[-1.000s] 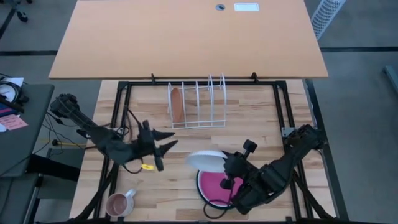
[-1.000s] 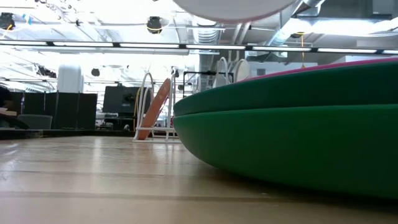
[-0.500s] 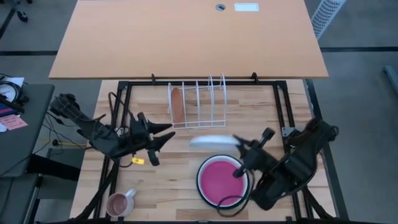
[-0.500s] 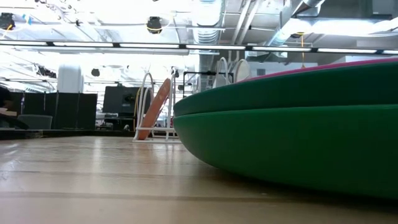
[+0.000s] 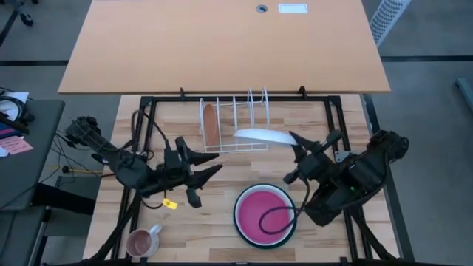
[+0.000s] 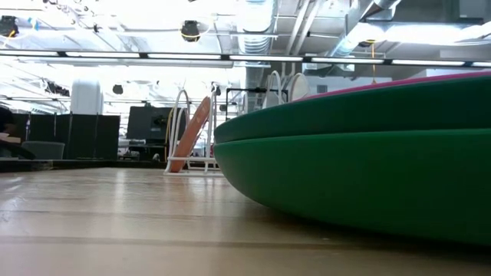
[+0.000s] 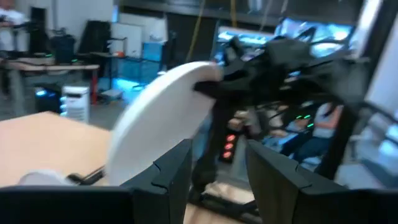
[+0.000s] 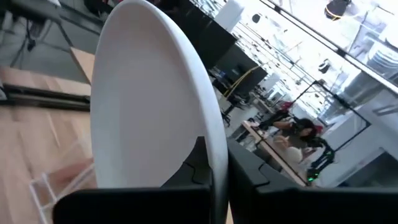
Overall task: Sort dishes
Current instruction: Put the small white plate in the dish rack
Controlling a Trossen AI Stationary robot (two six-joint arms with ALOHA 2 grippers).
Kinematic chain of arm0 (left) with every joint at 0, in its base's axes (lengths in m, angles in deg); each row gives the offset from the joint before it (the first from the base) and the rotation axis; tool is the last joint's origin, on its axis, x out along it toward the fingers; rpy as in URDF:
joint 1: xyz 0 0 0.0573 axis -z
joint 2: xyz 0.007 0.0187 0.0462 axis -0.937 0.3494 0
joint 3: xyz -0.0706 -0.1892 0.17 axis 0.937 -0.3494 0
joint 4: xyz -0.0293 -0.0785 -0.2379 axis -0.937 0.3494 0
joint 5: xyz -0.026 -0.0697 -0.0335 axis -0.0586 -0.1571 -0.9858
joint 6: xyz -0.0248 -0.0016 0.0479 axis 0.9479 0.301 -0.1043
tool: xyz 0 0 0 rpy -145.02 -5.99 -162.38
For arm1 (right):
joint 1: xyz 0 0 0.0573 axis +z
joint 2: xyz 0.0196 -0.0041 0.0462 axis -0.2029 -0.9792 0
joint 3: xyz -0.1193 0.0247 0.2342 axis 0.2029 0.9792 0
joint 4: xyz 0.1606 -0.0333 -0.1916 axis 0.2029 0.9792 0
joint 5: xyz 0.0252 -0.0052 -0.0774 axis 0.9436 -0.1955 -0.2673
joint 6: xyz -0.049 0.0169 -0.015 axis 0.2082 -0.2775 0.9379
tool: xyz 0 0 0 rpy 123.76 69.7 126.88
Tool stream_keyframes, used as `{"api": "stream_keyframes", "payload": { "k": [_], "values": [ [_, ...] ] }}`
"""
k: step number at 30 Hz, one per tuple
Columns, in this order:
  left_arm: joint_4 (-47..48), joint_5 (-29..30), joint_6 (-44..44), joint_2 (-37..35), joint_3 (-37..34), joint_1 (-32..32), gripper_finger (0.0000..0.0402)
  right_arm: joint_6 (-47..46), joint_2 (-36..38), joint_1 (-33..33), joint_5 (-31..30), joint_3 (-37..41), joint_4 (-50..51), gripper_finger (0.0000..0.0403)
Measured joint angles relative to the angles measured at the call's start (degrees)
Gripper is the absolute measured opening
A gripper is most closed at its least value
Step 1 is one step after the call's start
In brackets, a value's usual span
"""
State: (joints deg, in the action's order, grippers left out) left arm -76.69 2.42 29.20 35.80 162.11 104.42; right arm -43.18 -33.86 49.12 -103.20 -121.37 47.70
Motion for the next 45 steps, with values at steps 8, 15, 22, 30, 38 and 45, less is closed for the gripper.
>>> {"api": "stream_keyframes", "payload": {
  "k": [8, 15, 22, 30, 38, 45],
  "values": [
    [-0.1, -4.0, -0.6, -0.2, 2.8, -1.4, 0.0143, 16.0, 6.8, -4.3, 0.0, 0.0, 0.0, 0.0020],
    [0.6, -6.2, 1.4, 0.3, 2.7, -4.6, 0.0143, 18.0, 16.2, -14.6, 10.9, -0.1, 0.1, 0.0020],
    [2.4, -10.3, 5.2, 0.2, 2.4, -7.7, 0.0143, 13.6, 22.9, -21.2, 29.4, 0.0, 0.1, 0.0020],
    [11.0, -10.3, 9.5, 0.2, 2.3, -8.0, 0.0143, -2.1, 31.5, -9.0, 28.5, 17.4, -0.9, 0.0020],
    [17.1, -10.3, 12.4, 0.2, 2.3, -7.8, 0.0143, -17.2, 39.2, 2.1, 14.4, 50.5, -15.4, 0.0021],
    [19.9, -10.2, 12.4, 0.2, 2.3, -7.8, 0.0143, -24.8, 39.7, 10.3, 3.3, 69.0, -31.1, 0.0021]
  ]
}}
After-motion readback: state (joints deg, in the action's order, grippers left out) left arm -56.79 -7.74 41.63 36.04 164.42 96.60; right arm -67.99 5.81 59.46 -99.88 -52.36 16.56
